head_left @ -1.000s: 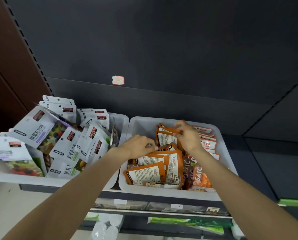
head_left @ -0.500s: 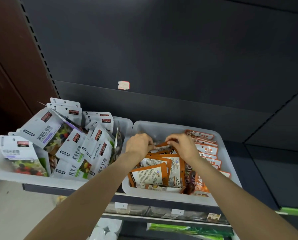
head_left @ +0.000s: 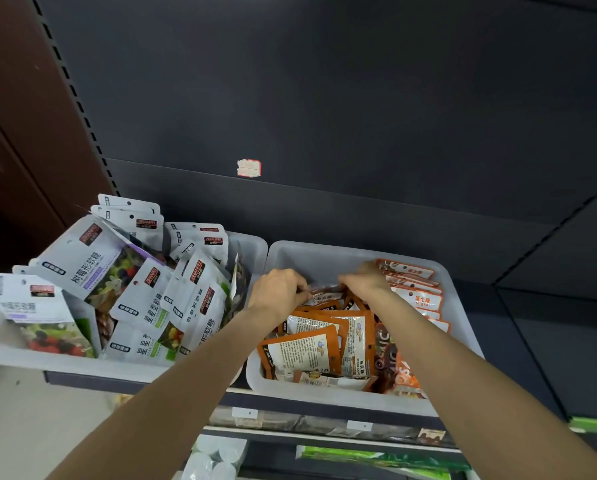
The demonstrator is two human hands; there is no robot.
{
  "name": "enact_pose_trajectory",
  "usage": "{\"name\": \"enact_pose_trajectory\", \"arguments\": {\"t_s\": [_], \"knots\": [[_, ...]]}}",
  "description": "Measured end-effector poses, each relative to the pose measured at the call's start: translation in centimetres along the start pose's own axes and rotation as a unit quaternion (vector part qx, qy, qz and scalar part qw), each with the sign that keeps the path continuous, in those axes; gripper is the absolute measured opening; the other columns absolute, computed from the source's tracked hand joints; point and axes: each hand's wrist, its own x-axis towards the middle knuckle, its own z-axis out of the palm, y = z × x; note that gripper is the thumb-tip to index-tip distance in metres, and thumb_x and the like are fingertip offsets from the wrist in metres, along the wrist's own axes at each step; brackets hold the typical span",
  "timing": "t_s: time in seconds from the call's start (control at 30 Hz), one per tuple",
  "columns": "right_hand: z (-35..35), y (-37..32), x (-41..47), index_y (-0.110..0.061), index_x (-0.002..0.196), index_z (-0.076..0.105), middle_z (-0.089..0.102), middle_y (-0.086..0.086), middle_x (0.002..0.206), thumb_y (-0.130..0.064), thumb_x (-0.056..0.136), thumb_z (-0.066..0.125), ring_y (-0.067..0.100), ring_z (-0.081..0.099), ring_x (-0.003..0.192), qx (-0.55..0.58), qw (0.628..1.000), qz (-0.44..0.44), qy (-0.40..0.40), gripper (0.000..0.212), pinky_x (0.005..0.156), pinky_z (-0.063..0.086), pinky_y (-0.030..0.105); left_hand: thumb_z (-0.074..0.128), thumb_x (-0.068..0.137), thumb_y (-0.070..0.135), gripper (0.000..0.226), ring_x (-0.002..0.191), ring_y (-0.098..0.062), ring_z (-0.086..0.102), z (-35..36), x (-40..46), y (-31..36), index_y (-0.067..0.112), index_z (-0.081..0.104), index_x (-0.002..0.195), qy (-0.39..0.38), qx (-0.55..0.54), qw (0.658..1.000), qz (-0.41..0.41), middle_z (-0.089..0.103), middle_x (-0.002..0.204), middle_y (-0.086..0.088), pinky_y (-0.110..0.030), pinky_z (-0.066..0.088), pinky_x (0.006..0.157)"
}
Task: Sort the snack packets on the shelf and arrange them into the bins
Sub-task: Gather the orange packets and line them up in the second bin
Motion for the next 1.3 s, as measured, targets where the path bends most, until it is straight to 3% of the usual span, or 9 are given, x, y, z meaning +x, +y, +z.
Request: {"name": "enact_pose_trajectory", "arguments": {"t_s": [0.2, 0.33, 0.47, 0.6, 0.73, 0.9, 1.1, 1.3], "knots": [[-1.1, -0.1, 0.1, -0.008, 0.107, 0.062, 0.064, 0.01, 0.108, -0.015, 0.089, 0.062, 0.021, 0.062, 0.095, 0.018, 0.999, -0.007, 0.03, 0.019, 0.085, 0.053, 0.03, 0.066, 0.086, 0.039, 0.042, 0.105, -0.017, 0.063, -0.5, 0.0, -0.4, 0.025, 0.059, 0.125, -0.017, -0.042, 0.999, -0.007, 0.064, 0.121, 0.001, -0.029, 0.05, 0.089], [-2.7, -1.3, -0.9, -0.011, 0.111, 0.068, 0.066, 0.007, 0.115, -0.008, 0.091, 0.058, 0.021, 0.062, 0.102, -0.052, 0.991, -0.108, 0.063, 0.023, 0.083, 0.05, 0.027, 0.068, 0.079, 0.051, 0.061, 0.111, -0.017, 0.06, -0.5, -0.2, -0.6, 0.029, 0.049, 0.133, -0.026, -0.04, 0.999, 0.0, 0.062, 0.126, 0.003, -0.03, 0.049, 0.09], [-2.5, -1.4, -1.5, -0.016, 0.126, 0.058, 0.061, 0.008, 0.126, -0.006, 0.093, 0.055, 0.023, 0.058, 0.112, -0.083, 0.976, -0.174, 0.098, 0.035, 0.084, 0.05, 0.028, 0.067, 0.074, 0.061, 0.076, 0.117, -0.019, 0.055, -0.6, -0.3, -0.7, 0.031, 0.038, 0.139, -0.041, -0.001, 0.999, 0.011, 0.056, 0.131, 0.001, -0.031, 0.047, 0.091], [-3.1, -1.3, -1.4, -0.02, 0.139, 0.041, 0.056, 0.01, 0.128, -0.01, 0.097, 0.048, 0.027, 0.051, 0.119, -0.108, 0.972, -0.185, 0.097, 0.044, 0.091, 0.047, 0.035, 0.065, 0.08, 0.055, 0.07, 0.121, -0.02, 0.052, -0.9, 0.0, -1.0, 0.032, 0.036, 0.139, -0.056, -0.032, 0.998, 0.026, 0.054, 0.133, 0.0, -0.034, 0.043, 0.099], [-3.4, -1.7, -1.3, -0.015, 0.137, 0.046, 0.054, 0.013, 0.13, -0.008, 0.097, 0.047, 0.029, 0.049, 0.122, -0.145, 0.962, -0.212, 0.097, 0.04, 0.099, 0.045, 0.041, 0.061, 0.086, 0.047, 0.06, 0.12, -0.022, 0.053, -0.6, 0.4, -1.0, 0.031, 0.035, 0.139, -0.048, -0.014, 0.998, 0.033, 0.056, 0.131, -0.002, -0.037, 0.044, 0.101], [-3.8, -2.7, -1.4, -0.012, 0.13, 0.055, 0.059, 0.015, 0.124, -0.005, 0.097, 0.045, 0.027, 0.056, 0.113, -0.161, 0.95, -0.263, 0.055, 0.035, 0.095, 0.048, 0.037, 0.059, 0.089, 0.041, 0.057, 0.117, -0.023, 0.056, -0.7, 0.8, -1.0, 0.027, 0.034, 0.139, -0.035, -0.003, 0.999, 0.009, 0.058, 0.127, -0.005, -0.034, 0.044, 0.097], [-4.1, -2.6, -1.2, -0.019, 0.124, 0.062, 0.063, 0.004, 0.124, -0.014, 0.096, 0.05, 0.019, 0.058, 0.114, -0.094, 0.946, -0.307, 0.052, 0.031, 0.088, 0.045, 0.022, 0.062, 0.087, 0.041, 0.085, 0.118, -0.029, 0.055, -0.7, 1.3, -1.0, 0.03, 0.005, 0.149, -0.003, -0.019, 1.0, -0.02, 0.049, 0.136, -0.009, -0.042, 0.049, 0.096], [-3.2, -1.7, -0.5, -0.02, 0.127, 0.059, 0.061, 0.004, 0.126, -0.02, 0.097, 0.049, 0.021, 0.056, 0.117, -0.14, 0.954, -0.261, 0.054, 0.032, 0.093, 0.047, 0.032, 0.064, 0.087, 0.035, 0.077, 0.118, -0.028, 0.055, -0.6, 1.8, -1.3, 0.029, 0.016, 0.147, 0.003, -0.039, 0.999, -0.024, 0.05, 0.134, -0.008, -0.043, 0.049, 0.096]]}}
